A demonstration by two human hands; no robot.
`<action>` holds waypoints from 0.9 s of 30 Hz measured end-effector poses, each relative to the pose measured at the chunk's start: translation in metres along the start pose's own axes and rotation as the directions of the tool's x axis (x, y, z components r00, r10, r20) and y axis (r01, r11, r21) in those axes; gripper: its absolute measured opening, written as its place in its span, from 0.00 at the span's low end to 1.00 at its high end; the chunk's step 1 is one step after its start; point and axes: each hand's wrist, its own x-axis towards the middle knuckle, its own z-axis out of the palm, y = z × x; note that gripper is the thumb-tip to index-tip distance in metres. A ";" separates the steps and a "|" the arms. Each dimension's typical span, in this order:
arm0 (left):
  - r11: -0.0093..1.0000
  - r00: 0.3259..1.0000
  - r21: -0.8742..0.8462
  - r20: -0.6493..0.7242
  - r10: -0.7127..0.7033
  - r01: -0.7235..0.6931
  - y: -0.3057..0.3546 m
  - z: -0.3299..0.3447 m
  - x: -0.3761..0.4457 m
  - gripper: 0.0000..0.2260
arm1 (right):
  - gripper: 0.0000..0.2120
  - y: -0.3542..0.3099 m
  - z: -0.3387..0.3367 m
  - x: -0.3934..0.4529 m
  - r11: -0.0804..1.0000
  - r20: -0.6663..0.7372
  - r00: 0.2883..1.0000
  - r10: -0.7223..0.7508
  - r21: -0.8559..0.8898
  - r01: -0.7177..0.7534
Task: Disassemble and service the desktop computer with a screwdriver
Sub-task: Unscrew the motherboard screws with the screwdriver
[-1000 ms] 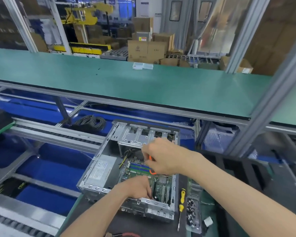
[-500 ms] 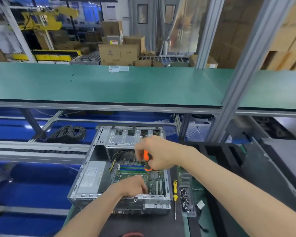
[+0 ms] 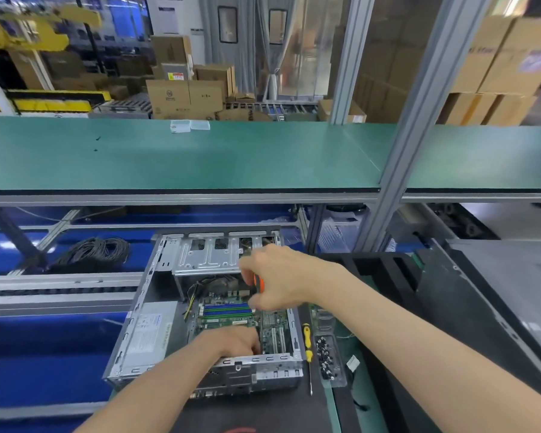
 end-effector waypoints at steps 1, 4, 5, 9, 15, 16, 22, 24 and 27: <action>1.000 1.000 0.024 0.030 0.002 -0.002 0.000 0.002 0.004 0.13 | 0.12 0.002 0.002 0.001 0.996 -0.042 0.997 0.060 -0.060 -0.062; 0.994 0.995 0.099 0.088 -0.044 0.035 0.003 0.005 0.017 0.13 | 0.15 0.006 0.004 0.003 0.989 -0.064 0.990 0.126 -0.071 -0.131; 0.993 0.994 0.109 0.099 -0.054 0.043 0.005 0.006 0.021 0.13 | 0.11 0.007 0.003 0.004 0.995 -0.037 0.995 0.091 -0.041 -0.093; 0.988 0.984 0.148 0.160 -0.076 0.052 0.013 0.003 0.027 0.14 | 0.10 0.007 -0.002 -0.003 0.989 0.070 0.998 -0.009 0.148 -0.001; 0.980 0.982 0.169 0.135 -0.131 0.108 0.006 0.007 0.038 0.16 | 0.17 0.007 0.004 0.001 0.985 -0.084 0.986 0.146 -0.081 -0.153; 0.980 0.983 0.171 0.135 -0.121 0.097 0.006 0.007 0.039 0.16 | 0.14 0.006 0.004 0.003 0.987 -0.077 0.989 0.127 -0.086 -0.134; 0.992 0.981 0.118 0.183 -0.064 0.042 0.000 0.007 0.038 0.15 | 0.10 0.011 0.000 0.006 0.987 0.034 0.999 -0.027 0.159 0.021; 0.995 0.981 0.098 0.189 -0.029 0.011 0.000 0.005 0.036 0.17 | 0.10 0.011 0.003 0.008 0.999 -0.034 0.998 0.044 0.019 -0.043; 0.997 0.980 0.075 0.197 -0.022 0.007 0.001 0.006 0.038 0.22 | 0.14 0.011 0.007 0.013 0.980 -0.108 0.984 0.140 -0.130 -0.153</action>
